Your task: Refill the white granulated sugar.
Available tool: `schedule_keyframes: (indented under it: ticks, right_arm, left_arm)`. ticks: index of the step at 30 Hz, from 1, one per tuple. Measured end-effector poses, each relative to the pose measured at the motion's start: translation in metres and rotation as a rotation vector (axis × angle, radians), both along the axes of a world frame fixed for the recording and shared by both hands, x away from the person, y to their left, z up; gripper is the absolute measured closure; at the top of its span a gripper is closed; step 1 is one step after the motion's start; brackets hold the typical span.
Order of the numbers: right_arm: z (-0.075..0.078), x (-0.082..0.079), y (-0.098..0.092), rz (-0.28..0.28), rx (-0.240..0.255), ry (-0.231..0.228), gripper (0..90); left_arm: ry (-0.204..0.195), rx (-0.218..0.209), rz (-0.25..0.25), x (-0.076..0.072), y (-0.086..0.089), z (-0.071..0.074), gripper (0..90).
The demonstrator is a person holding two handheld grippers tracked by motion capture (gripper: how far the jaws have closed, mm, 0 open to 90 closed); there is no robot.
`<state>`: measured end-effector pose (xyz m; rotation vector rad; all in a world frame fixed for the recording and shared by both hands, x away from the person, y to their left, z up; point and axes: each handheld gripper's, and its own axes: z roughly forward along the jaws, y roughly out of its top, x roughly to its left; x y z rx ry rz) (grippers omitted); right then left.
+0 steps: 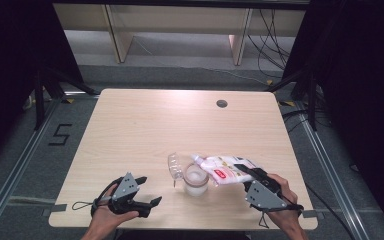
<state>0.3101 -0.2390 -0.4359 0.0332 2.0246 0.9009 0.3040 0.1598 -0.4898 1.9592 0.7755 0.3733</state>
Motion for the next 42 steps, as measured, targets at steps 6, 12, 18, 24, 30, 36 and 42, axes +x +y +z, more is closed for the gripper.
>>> schedule_keyframes:
  ticks: [6,12,18,24,30,36,42]
  right_arm:
    - [-0.007,0.008,-0.004,0.002,0.09,0.069,78.7]
    - [-0.016,0.019,-0.009,-0.014,0.227,0.156,79.0]
    - [-0.024,0.03,-0.016,-0.031,0.316,0.21,79.2]
    - [-0.031,0.047,-0.023,-0.052,0.436,0.25,79.5]
    - [-0.038,0.062,-0.027,-0.078,0.488,0.304,79.6]
    - [-0.045,0.071,-0.029,-0.098,0.534,0.308,79.6]
    - [-0.05,0.076,-0.029,-0.094,0.532,0.316,79.6]
  left_arm:
    - [-0.001,0.014,-0.003,0.0,0.001,0.0,16.7]
    - [0.0,0.004,-0.007,0.001,0.0,-0.001,17.0]
    - [0.004,-0.001,-0.003,0.001,0.0,-0.002,17.0]
    - [0.002,0.0,-0.004,0.001,-0.001,-0.002,17.0]
    - [-0.002,0.004,-0.003,0.001,0.001,-0.001,16.9]
    - [-0.001,0.003,-0.002,0.0,0.0,-0.001,17.0]
    - [-0.001,0.004,-0.003,0.0,0.0,-0.001,16.9]
